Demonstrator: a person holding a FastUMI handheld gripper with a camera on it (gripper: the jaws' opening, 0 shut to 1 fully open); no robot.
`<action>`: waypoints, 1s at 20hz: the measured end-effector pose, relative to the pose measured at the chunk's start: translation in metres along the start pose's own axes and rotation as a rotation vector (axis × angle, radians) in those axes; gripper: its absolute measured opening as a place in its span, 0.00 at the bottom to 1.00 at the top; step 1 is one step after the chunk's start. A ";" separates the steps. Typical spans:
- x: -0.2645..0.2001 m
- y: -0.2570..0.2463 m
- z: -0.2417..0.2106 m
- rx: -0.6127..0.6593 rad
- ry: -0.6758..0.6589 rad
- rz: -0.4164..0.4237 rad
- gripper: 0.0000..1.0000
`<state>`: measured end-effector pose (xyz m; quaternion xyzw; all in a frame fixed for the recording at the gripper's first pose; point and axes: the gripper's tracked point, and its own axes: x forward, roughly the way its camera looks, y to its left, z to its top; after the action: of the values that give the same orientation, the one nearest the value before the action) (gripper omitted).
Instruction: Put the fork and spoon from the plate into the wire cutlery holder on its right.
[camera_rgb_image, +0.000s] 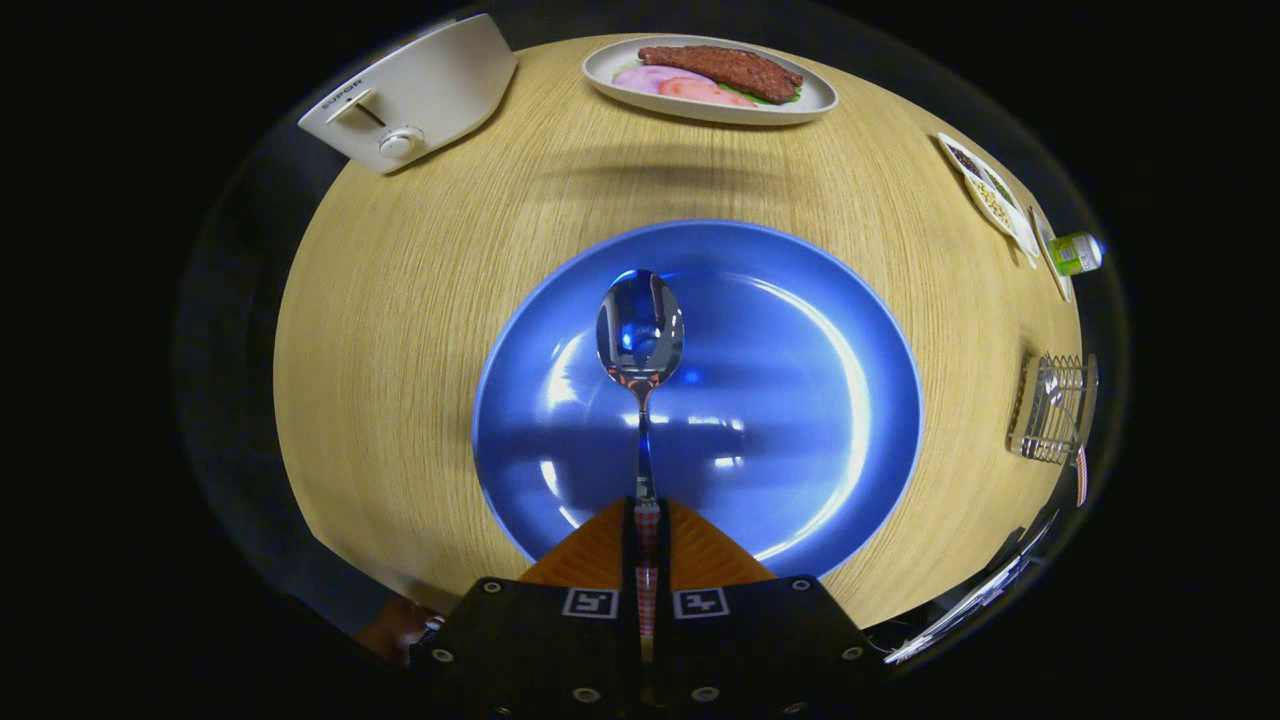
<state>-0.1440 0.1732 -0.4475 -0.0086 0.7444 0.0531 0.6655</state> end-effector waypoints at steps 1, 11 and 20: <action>-0.008 -0.005 -0.001 -0.001 -0.006 0.014 0.06; -0.078 -0.119 -0.014 0.044 -0.061 -0.023 0.05; -0.133 -0.227 -0.027 0.143 -0.094 -0.071 0.06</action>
<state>-0.1365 -0.0626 -0.3279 0.0150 0.7134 -0.0236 0.7002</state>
